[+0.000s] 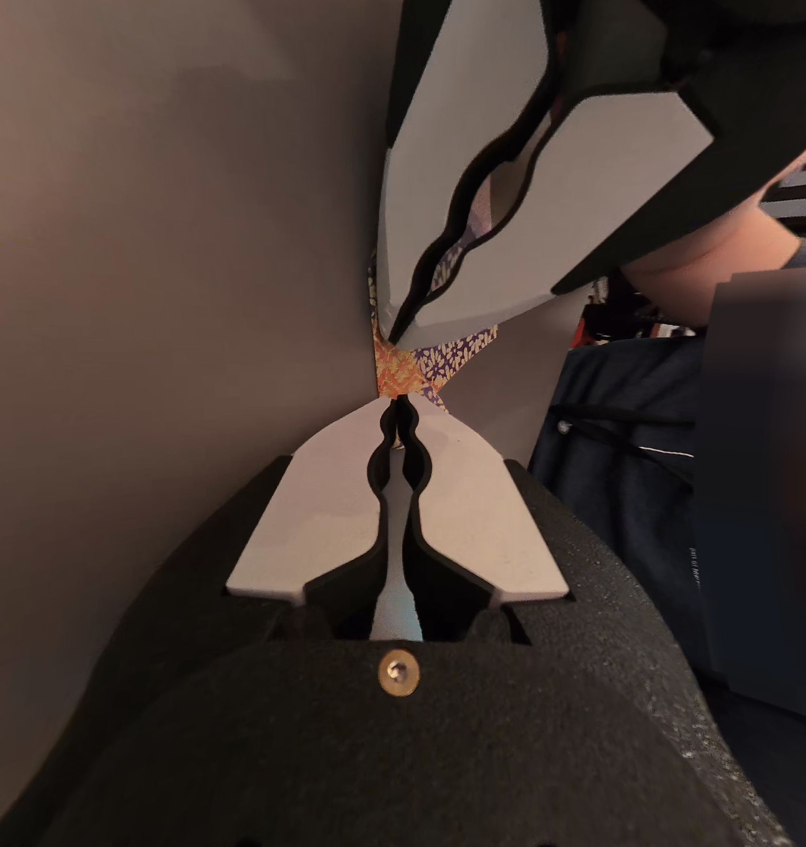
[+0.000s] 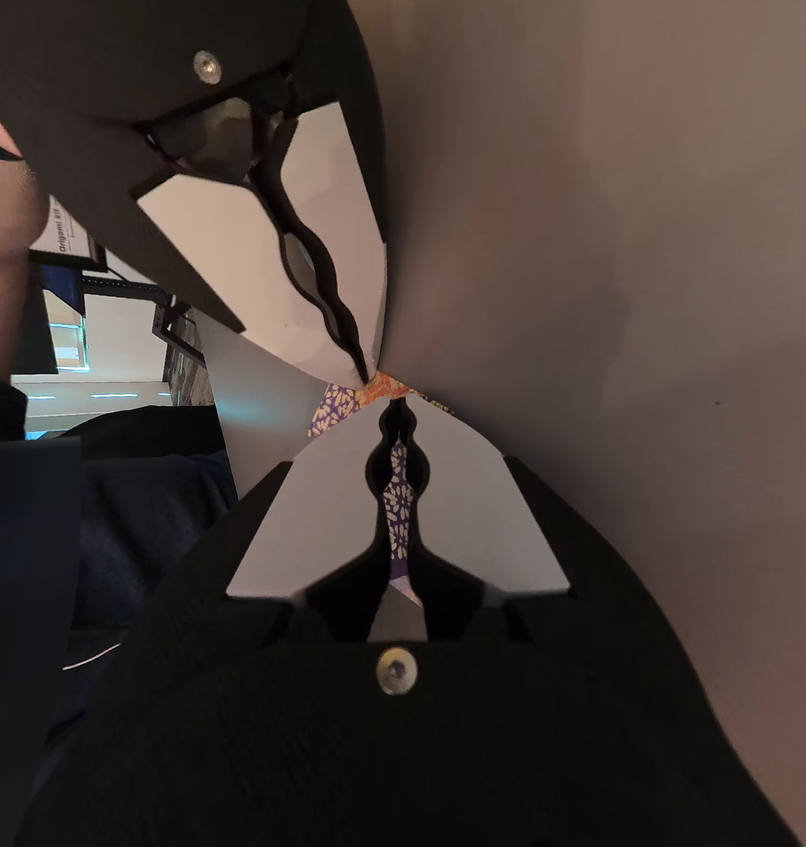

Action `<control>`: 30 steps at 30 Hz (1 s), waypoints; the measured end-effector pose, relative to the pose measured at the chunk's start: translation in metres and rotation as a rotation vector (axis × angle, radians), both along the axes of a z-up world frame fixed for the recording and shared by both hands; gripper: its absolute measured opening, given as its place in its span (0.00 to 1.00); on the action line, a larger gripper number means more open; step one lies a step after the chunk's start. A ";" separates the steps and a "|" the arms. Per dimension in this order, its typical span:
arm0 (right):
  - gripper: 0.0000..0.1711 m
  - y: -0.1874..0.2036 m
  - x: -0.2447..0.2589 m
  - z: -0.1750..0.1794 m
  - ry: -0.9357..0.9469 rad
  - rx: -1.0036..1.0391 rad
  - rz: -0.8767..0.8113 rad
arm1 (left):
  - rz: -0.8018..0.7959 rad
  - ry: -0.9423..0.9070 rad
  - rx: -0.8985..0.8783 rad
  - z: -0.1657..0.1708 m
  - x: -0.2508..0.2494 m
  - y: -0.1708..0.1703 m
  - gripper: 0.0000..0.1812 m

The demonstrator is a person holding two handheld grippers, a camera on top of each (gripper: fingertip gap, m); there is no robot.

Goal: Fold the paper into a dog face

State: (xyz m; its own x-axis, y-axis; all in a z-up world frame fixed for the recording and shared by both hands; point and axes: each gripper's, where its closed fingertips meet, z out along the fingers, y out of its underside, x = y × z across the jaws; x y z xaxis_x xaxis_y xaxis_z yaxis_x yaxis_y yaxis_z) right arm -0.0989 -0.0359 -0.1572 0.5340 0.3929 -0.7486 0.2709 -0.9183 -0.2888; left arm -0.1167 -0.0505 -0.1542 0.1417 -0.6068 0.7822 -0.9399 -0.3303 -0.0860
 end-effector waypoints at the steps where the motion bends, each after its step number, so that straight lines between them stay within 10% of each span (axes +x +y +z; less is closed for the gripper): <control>1: 0.01 0.000 0.000 0.000 -0.001 -0.001 0.001 | 0.003 0.001 -0.019 0.000 0.000 0.000 0.00; 30: 0.01 0.000 0.000 0.000 -0.015 0.001 0.004 | -0.052 0.077 0.023 -0.001 -0.016 -0.007 0.00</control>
